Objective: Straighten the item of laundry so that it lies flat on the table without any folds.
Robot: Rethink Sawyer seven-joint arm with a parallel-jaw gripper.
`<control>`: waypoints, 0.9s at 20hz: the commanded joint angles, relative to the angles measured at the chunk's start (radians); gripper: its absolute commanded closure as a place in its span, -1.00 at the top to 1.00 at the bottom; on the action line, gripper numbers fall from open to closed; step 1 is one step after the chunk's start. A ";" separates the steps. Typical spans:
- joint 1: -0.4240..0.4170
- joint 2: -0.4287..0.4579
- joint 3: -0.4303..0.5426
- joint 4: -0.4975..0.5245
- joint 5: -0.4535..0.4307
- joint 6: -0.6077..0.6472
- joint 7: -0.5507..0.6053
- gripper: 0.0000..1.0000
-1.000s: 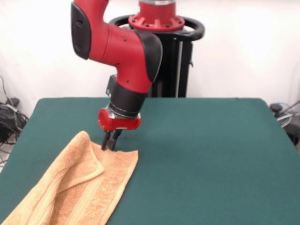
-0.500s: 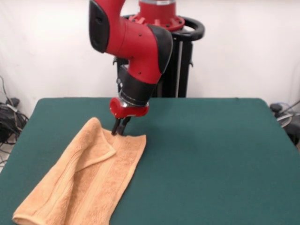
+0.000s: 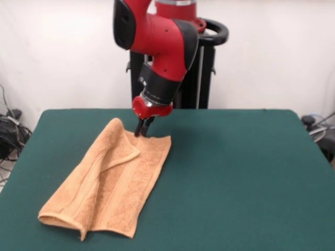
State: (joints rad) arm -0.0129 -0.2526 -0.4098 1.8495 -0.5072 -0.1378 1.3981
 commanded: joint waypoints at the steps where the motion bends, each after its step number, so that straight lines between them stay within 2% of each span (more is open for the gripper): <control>1: 0.060 0.142 0.019 0.089 0.068 -0.111 0.245 -1.00; 6: 0.087 0.204 0.011 0.078 0.106 -0.167 0.242 -1.00; 12: 0.086 0.205 0.007 0.094 0.112 -0.198 0.228 -1.00; 13: 0.096 0.206 0.004 0.094 0.125 -0.199 0.219 1.00; 18: 0.100 0.196 0.002 0.098 0.123 -0.223 0.209 1.00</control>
State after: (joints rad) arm 0.0660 -0.1681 -0.5222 1.8962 -0.4351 -0.3704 1.3981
